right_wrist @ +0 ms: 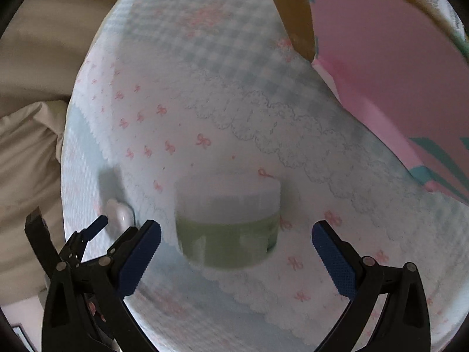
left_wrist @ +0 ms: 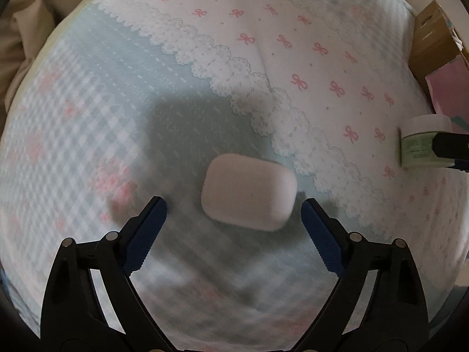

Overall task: Organize rigid objects
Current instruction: 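Grasp the white earbud case with the left tool while the right tool grasps the green jar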

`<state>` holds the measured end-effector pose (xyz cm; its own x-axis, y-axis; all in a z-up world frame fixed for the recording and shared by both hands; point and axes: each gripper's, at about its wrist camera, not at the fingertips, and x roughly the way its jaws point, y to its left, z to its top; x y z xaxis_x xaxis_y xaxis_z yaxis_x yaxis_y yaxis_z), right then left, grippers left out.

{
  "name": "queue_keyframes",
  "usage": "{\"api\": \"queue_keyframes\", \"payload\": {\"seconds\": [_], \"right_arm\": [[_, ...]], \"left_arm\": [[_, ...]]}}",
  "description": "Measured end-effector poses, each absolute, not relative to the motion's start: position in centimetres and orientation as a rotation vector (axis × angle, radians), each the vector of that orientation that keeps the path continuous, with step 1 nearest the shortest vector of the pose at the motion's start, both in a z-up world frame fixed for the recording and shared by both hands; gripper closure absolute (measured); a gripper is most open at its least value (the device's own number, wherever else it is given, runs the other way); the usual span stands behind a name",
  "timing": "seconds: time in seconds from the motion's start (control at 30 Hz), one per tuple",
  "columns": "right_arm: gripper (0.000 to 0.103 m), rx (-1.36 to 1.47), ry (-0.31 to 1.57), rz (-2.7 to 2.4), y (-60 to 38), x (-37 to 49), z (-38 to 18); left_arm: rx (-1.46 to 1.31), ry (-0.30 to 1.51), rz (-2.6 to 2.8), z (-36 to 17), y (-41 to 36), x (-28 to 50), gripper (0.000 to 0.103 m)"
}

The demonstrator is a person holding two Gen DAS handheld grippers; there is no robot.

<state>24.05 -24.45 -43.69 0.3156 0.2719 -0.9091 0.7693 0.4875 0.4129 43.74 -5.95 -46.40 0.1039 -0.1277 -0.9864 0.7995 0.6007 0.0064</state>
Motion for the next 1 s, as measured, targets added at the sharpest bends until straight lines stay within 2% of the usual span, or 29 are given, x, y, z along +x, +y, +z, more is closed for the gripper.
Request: {"api": "queue_keyframes", "payload": {"seconds": [0.1,0.13,0.27,0.37,0.73,1.0], "right_arm": [[0.003,1.083,1.248,-0.447,-25.0,24.5,-44.2],[0.005,1.091,1.247,-0.448,-25.2,24.7,-44.3],[0.02,1.084,1.274,-0.472,-25.4,25.0,-44.7],[0.037,1.086,1.253,-0.45,-25.2,25.2,-44.5],[0.037,1.006,1.253,-0.431,-24.4,25.5,-43.8],[0.037,0.925,1.217,-0.366,-22.5,24.6,-40.7]], "left_arm": [[0.651,1.292,-0.771,-46.8,-6.6,44.1,0.012],[0.653,1.291,-0.775,-47.0,-7.0,44.3,0.015],[0.678,1.277,-0.762,-47.2,-7.8,44.3,0.025],[0.696,1.255,-0.768,-46.8,-8.2,43.6,0.042],[0.653,1.24,-0.744,-44.6,-6.6,41.7,0.044],[0.562,1.234,-0.717,-40.3,-4.8,39.3,0.044]]}}
